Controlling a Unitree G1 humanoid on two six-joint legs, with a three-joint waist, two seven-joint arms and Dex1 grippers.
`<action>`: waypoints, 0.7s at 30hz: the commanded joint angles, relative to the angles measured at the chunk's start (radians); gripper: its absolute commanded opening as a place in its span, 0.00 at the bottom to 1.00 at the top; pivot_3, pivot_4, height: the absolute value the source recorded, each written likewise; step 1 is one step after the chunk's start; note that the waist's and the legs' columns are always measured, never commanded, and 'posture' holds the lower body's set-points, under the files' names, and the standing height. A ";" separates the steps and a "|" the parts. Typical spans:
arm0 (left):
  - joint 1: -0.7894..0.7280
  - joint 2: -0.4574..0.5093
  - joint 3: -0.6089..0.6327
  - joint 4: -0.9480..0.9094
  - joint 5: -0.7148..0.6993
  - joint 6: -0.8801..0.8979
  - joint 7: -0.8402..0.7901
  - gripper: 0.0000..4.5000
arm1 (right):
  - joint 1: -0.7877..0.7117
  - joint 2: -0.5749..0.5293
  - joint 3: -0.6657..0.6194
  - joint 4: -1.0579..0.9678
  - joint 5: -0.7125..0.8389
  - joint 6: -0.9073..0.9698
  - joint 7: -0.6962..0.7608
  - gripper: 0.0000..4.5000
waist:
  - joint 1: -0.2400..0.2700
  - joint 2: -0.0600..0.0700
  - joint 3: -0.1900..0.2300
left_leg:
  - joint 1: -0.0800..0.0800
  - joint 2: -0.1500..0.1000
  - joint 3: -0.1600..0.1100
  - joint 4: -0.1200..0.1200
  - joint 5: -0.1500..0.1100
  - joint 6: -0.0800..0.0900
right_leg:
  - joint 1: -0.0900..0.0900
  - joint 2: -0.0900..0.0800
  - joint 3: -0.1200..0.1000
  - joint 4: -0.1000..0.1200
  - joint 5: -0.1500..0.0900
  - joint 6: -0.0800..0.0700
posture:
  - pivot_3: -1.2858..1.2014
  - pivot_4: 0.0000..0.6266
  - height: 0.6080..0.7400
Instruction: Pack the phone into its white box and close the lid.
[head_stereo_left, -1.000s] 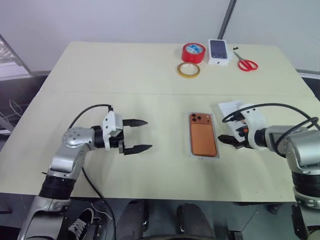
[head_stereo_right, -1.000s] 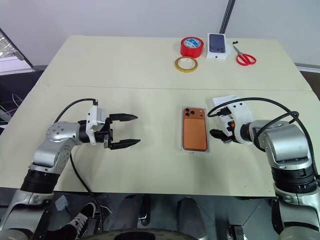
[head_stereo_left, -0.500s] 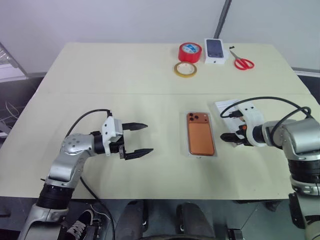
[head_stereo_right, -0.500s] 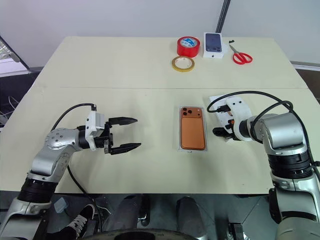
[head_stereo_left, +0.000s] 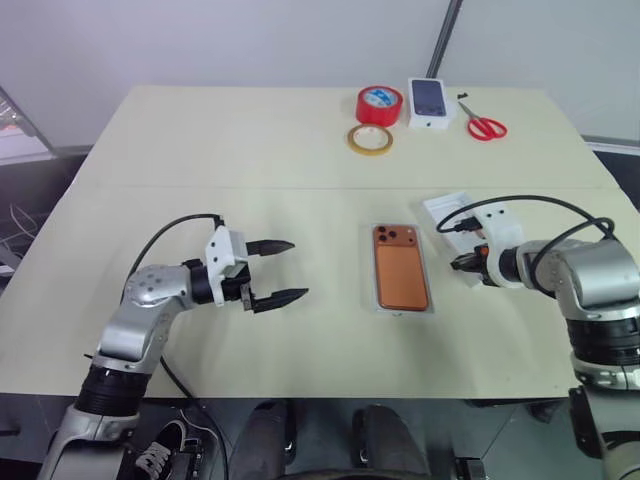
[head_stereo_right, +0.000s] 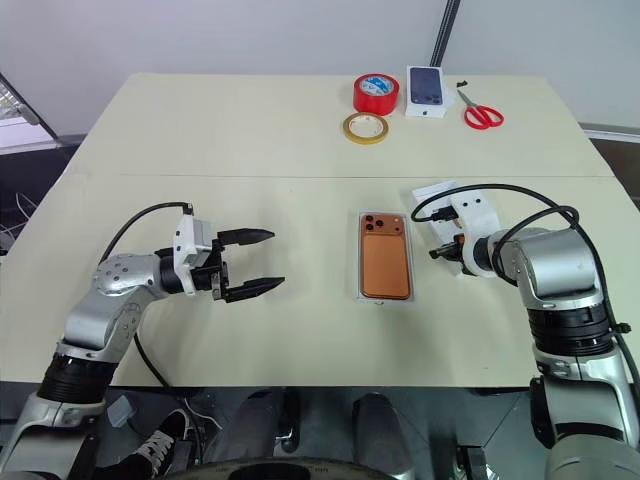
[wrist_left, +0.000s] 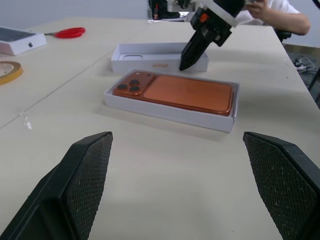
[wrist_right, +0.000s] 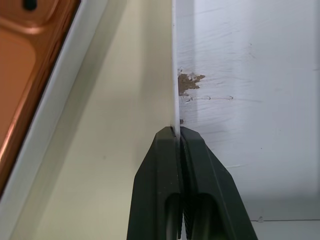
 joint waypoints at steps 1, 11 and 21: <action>-0.019 -0.003 0.012 -0.007 -0.012 0.004 0.007 0.99 | -0.039 0.050 -0.105 0.032 -0.007 -0.020 -0.050 0.01 | 0.000 0.000 0.000 | 0.000 0.000 0.000 0.000 0.000 0.000 | 0.000 0.000 0.000 0.000 0.000 0.000 | 0.52 0.24 0.91; -0.039 -0.057 0.032 0.007 -0.034 0.076 0.096 0.99 | -0.182 0.388 -0.427 -0.032 0.241 -0.093 -0.025 0.01 | 0.001 0.002 0.001 | 0.000 0.000 0.000 -0.001 0.000 0.000 | -0.001 0.002 0.000 0.002 0.000 0.001 | 0.52 0.24 0.91; -0.046 -0.108 0.053 -0.009 -0.088 0.159 0.161 0.69 | -0.085 0.672 -0.646 -0.216 0.731 0.160 -0.116 0.00 | 0.001 0.002 0.001 | -0.002 0.000 0.000 0.000 0.000 0.000 | -0.003 0.002 -0.001 0.004 0.000 0.001 | 0.52 0.24 0.91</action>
